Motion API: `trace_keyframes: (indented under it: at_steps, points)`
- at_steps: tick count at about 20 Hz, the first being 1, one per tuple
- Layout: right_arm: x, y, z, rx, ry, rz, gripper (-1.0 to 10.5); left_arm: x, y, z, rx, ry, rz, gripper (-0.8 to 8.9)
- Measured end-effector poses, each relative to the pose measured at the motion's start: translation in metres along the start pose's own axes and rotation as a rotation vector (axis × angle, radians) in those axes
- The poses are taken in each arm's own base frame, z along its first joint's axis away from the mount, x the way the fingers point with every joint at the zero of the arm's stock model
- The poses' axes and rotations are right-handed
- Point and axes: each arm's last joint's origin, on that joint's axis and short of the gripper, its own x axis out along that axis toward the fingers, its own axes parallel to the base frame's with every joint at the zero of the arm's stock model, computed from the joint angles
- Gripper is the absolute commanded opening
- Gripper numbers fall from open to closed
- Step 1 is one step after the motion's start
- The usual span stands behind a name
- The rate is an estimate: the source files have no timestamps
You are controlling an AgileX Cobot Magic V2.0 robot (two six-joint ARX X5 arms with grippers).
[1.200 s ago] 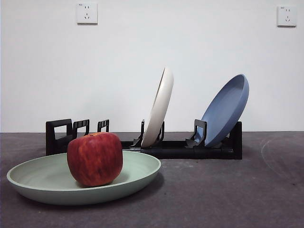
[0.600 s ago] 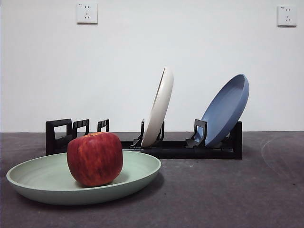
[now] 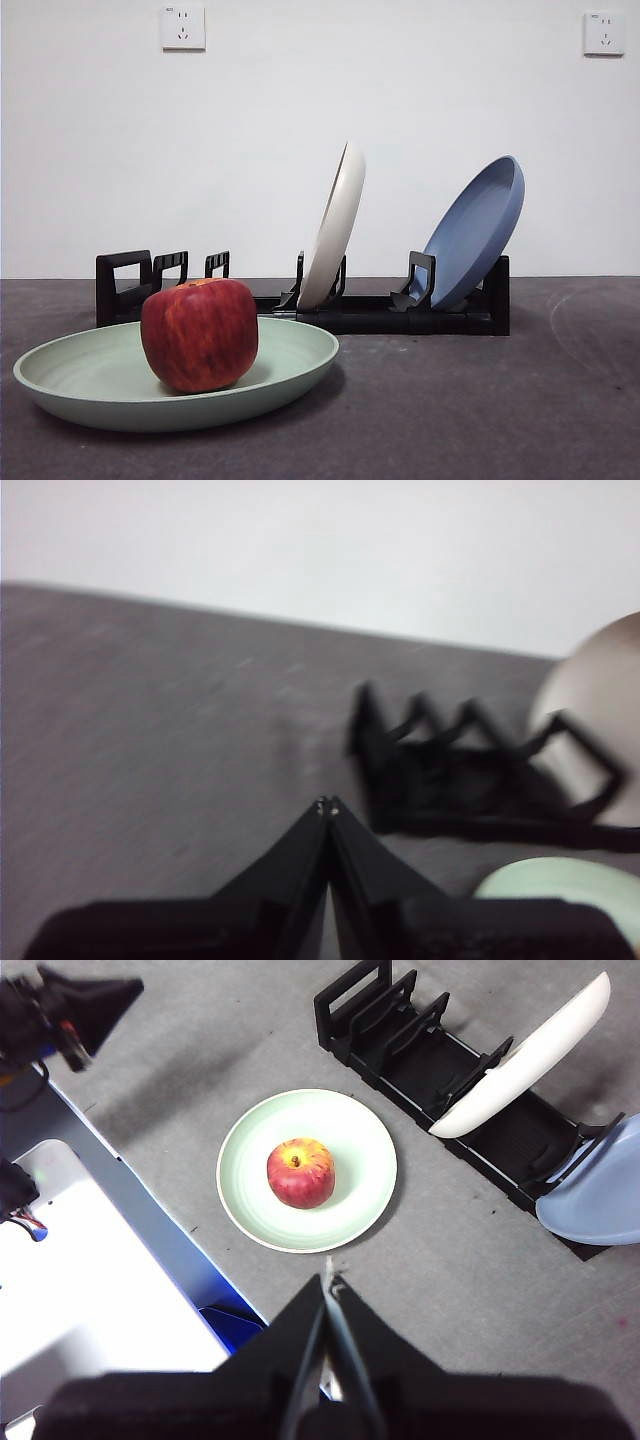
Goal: Take the green plate from the plate rack,put the plate on the table,take the apple from the table,put the apple in the plate
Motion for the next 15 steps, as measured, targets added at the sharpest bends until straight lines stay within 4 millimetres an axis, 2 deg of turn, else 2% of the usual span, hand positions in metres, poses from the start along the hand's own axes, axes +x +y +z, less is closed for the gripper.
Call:
trace_keyframes:
  at_steps: [5, 8, 15]
  points:
    - [0.000, 0.000, 0.000, 0.000, 0.000, 0.000, 0.0, 0.003, 0.007, -0.017, -0.004, -0.028, 0.062, -0.04]
    - [0.000, 0.000, 0.000, 0.000, 0.000, 0.000, 0.0, 0.005, 0.010, -0.025, 0.000, 0.026, 0.078, -0.03]
    - [0.000, 0.000, 0.000, 0.000, 0.000, -0.017, 0.0, 0.005, 0.009, -0.025, 0.073, 0.028, 0.047, -0.04]
